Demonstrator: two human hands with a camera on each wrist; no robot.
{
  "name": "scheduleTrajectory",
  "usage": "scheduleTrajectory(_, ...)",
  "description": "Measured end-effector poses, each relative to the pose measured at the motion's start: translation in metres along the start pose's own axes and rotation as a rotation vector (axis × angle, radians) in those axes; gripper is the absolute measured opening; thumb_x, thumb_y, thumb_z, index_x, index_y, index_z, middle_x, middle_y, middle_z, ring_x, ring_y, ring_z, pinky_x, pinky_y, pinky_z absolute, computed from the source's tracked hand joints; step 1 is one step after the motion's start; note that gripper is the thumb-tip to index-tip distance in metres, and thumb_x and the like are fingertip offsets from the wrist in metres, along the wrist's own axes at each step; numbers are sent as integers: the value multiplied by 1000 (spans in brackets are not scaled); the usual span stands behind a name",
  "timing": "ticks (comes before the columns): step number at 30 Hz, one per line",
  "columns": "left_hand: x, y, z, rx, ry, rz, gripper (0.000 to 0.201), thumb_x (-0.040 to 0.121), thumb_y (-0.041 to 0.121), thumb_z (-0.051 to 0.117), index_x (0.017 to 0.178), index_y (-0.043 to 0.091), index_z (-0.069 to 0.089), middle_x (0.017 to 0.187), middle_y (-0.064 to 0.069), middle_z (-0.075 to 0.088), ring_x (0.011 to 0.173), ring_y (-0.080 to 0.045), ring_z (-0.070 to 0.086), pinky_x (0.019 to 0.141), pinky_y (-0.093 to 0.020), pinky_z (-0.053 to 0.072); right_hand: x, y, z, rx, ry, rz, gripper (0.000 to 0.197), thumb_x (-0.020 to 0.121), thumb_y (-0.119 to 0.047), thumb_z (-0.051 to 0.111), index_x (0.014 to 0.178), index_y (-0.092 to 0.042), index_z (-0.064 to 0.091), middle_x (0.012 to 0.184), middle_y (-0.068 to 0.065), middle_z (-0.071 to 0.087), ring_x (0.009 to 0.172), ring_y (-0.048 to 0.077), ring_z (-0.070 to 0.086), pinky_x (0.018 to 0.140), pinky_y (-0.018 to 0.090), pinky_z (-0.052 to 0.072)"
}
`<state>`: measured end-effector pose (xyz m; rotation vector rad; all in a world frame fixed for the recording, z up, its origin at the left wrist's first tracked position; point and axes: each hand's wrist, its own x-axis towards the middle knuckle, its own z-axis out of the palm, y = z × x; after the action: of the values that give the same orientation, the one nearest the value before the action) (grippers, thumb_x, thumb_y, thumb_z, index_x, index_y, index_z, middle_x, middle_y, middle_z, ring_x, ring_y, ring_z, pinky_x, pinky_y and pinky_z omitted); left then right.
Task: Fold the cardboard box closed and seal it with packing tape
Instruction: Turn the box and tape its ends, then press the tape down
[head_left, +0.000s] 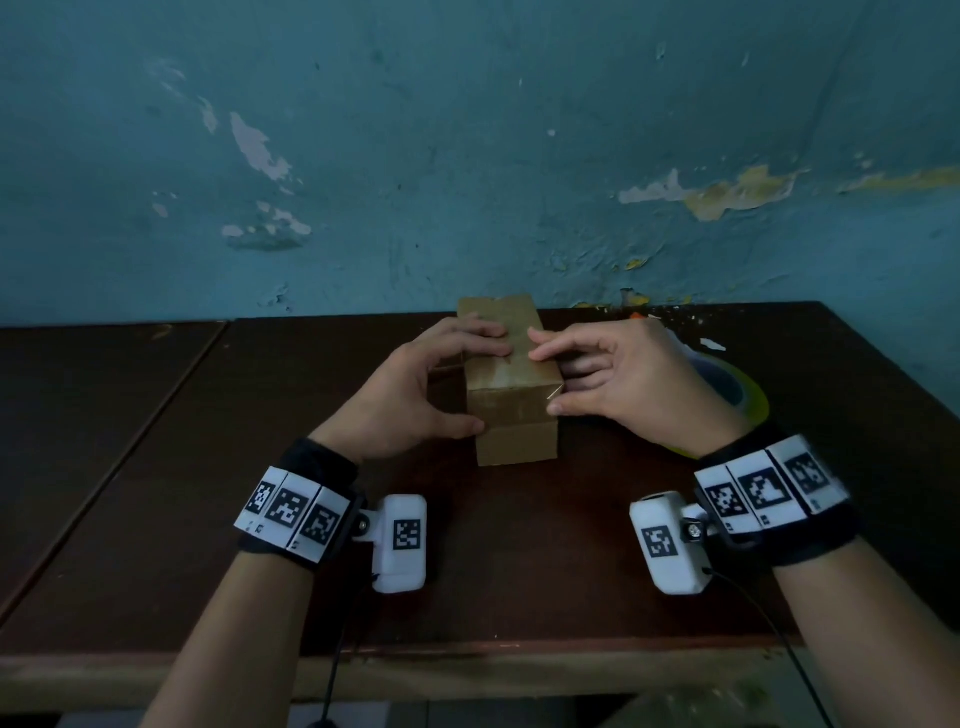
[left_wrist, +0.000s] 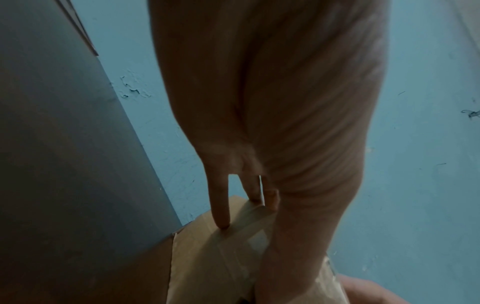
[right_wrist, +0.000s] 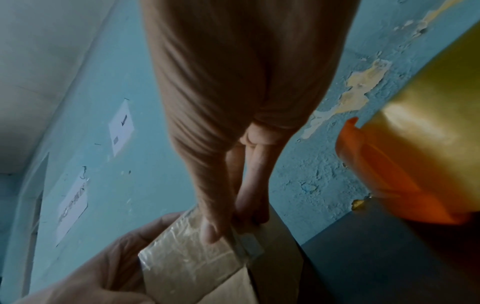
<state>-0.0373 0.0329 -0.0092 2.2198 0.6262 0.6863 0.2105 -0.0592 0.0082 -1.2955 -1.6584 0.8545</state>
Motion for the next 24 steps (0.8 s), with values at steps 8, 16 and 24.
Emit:
scheduleTrajectory(8, 0, 1, 1, -31, 7, 7, 72, 71, -2, 88, 135, 19, 63, 151, 8, 47, 147, -5, 37, 119, -34, 38, 3, 2, 5, -114, 33, -52, 50, 71, 10, 86, 117, -5, 71, 142, 8, 62, 115, 12, 69, 84, 26, 61)
scheduleTrajectory(16, 0, 2, 1, -20, 4, -2, 72, 72, 0, 87, 136, 22, 62, 151, 10, 45, 146, -3, 36, 119, -34, 38, 6, 1, 9, -353, 70, -100, 57, 66, -3, 93, 117, -12, 71, 135, 7, 67, 111, 18, 71, 80, 34, 65)
scheduleTrajectory(24, 1, 2, 2, -13, 5, 0, 72, 72, 0, 88, 136, 21, 62, 151, 9, 45, 146, -6, 38, 119, -34, 38, 4, 0, 9, -319, 63, -110, 57, 67, -3, 93, 119, -9, 69, 138, 8, 65, 123, 15, 65, 85, 28, 62)
